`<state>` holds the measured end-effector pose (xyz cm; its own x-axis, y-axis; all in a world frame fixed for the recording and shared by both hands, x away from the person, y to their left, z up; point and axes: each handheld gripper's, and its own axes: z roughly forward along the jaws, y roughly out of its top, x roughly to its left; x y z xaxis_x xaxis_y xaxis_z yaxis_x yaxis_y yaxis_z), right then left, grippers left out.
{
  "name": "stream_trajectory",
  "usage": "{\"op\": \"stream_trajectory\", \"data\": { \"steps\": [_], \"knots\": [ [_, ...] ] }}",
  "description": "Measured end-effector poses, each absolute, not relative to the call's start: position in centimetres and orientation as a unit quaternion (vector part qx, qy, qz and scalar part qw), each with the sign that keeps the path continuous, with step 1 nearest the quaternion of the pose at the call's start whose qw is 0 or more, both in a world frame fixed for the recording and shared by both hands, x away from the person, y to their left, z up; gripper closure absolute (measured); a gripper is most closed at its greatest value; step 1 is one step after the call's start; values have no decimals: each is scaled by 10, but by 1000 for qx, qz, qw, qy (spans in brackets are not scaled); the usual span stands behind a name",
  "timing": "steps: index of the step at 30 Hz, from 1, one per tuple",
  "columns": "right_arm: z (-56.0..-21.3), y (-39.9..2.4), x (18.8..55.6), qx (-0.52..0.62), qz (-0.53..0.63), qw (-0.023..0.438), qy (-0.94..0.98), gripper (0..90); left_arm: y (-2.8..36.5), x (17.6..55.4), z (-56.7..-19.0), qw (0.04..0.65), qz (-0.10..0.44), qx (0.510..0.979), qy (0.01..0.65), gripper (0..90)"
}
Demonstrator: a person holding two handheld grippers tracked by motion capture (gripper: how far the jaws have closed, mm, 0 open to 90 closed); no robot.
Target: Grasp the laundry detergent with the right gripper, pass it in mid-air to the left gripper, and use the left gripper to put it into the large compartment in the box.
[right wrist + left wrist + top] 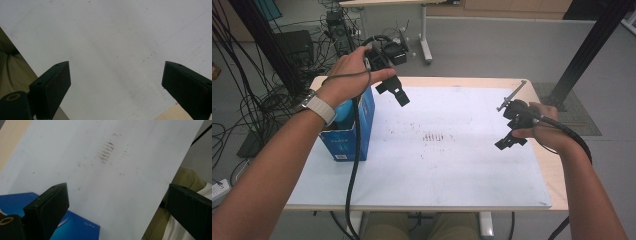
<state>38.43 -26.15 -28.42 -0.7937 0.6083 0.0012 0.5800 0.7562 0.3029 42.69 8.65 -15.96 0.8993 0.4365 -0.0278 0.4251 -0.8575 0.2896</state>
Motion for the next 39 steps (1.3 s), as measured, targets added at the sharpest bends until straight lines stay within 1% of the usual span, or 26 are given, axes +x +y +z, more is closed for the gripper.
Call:
{"op": "stream_trajectory", "data": {
  "steps": [6,17,20,28,39],
  "knots": [
    [-284,-261,383,320,148,49,935,84,74,426,-169,141,10,969,201,55],
    [-284,-261,380,322,151,51,933,84,58,424,-188,130,14,977,168,54],
    [-285,-260,380,322,152,50,933,84,53,423,-193,123,7,980,157,54],
    [-284,-262,378,320,155,52,933,84,43,419,-207,115,0,983,143,55],
    [-283,-263,377,322,156,54,932,84,42,417,-214,126,-1,982,141,55]
  ]
}}
